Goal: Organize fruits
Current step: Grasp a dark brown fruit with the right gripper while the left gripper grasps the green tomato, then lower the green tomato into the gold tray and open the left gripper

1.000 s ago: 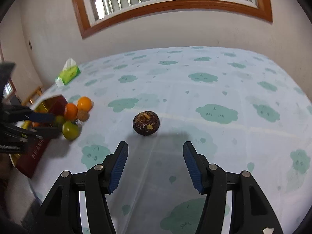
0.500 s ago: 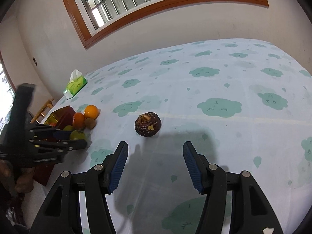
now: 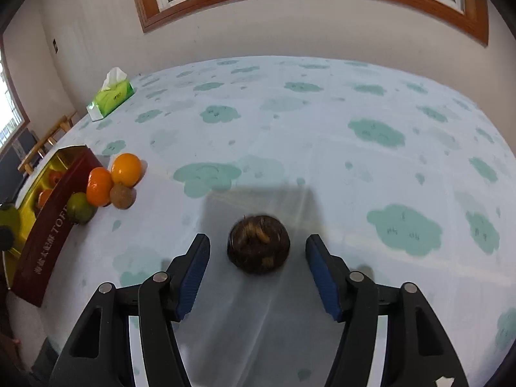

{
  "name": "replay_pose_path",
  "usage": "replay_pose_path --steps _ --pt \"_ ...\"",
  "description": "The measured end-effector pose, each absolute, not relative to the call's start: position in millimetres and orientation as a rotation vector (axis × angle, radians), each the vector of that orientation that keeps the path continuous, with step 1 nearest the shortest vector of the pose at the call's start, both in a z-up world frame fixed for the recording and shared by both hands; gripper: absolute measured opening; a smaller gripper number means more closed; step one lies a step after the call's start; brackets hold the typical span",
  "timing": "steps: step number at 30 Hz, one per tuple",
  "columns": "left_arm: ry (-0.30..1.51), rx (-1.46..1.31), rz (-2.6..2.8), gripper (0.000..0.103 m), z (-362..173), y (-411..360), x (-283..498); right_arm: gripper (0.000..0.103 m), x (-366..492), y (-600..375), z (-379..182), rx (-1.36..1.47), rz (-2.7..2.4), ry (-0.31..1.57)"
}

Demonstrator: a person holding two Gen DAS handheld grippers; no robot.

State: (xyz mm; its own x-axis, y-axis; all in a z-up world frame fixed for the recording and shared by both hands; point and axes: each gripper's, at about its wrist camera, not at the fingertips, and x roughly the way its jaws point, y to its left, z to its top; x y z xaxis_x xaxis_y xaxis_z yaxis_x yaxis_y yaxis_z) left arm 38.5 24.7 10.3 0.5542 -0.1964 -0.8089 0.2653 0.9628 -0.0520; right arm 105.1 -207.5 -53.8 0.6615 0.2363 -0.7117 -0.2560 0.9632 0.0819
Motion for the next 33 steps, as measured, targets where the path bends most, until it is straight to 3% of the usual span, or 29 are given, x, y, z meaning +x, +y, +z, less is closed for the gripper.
replay_pose_path --steps 3,15,33 --pt "0.927 0.048 -0.220 0.036 11.5 49.3 29.7 0.038 108.1 -200.1 -56.3 -0.086 0.244 0.803" --pt "0.897 0.058 0.001 0.036 -8.8 118.6 13.4 0.036 87.0 -190.3 -57.3 -0.096 0.231 0.799" --pt "0.918 0.057 0.064 0.036 -40.3 142.8 17.5 0.036 85.8 -189.1 -57.5 -0.107 0.221 0.800"
